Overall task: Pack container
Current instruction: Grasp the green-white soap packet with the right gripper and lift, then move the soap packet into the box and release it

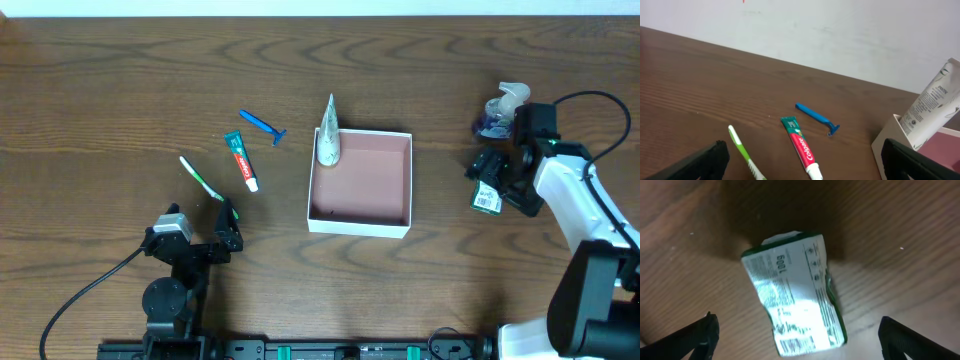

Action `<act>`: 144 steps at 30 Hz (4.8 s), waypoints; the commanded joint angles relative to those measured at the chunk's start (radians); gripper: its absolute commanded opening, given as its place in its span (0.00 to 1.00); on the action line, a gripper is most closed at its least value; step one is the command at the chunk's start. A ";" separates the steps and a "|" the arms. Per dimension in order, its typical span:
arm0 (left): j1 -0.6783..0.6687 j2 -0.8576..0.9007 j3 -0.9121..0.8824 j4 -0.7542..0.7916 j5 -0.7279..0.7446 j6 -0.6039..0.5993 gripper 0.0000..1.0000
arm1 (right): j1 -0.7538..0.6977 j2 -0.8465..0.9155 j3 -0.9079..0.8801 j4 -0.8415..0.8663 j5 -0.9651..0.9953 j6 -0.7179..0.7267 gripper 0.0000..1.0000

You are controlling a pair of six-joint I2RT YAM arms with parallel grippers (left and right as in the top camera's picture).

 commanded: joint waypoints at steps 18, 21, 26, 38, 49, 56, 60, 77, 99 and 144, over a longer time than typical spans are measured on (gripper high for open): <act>0.005 -0.005 -0.016 -0.036 0.006 0.017 0.98 | -0.006 0.095 -0.005 0.111 0.032 0.008 0.85; 0.005 -0.005 -0.016 -0.036 0.006 0.017 0.98 | -0.006 0.095 -0.005 0.112 0.032 0.008 0.82; 0.005 -0.005 -0.016 -0.036 0.006 0.017 0.98 | -0.006 0.095 -0.005 0.113 0.033 0.008 0.79; 0.005 -0.005 -0.016 -0.036 0.006 0.017 0.98 | -0.005 0.166 -0.005 0.119 0.035 0.008 0.78; 0.005 -0.005 -0.016 -0.036 0.006 0.017 0.98 | -0.005 0.172 -0.005 0.129 0.034 0.007 0.38; 0.005 -0.005 -0.016 -0.036 0.006 0.017 0.98 | -0.005 0.165 -0.003 0.126 -0.037 -0.005 0.34; 0.005 -0.005 -0.016 -0.036 0.006 0.017 0.98 | -0.005 0.131 -0.003 0.121 -0.095 -0.033 0.36; 0.005 -0.005 -0.016 -0.036 0.006 0.017 0.98 | 0.011 -0.422 -0.003 0.174 -0.671 -0.110 0.43; 0.005 -0.005 -0.016 -0.036 0.006 0.017 0.98 | 0.570 -0.323 -0.003 0.327 -0.319 0.126 0.44; 0.005 -0.005 -0.016 -0.036 0.006 0.017 0.98 | 0.834 0.039 -0.007 0.425 -0.077 0.350 0.45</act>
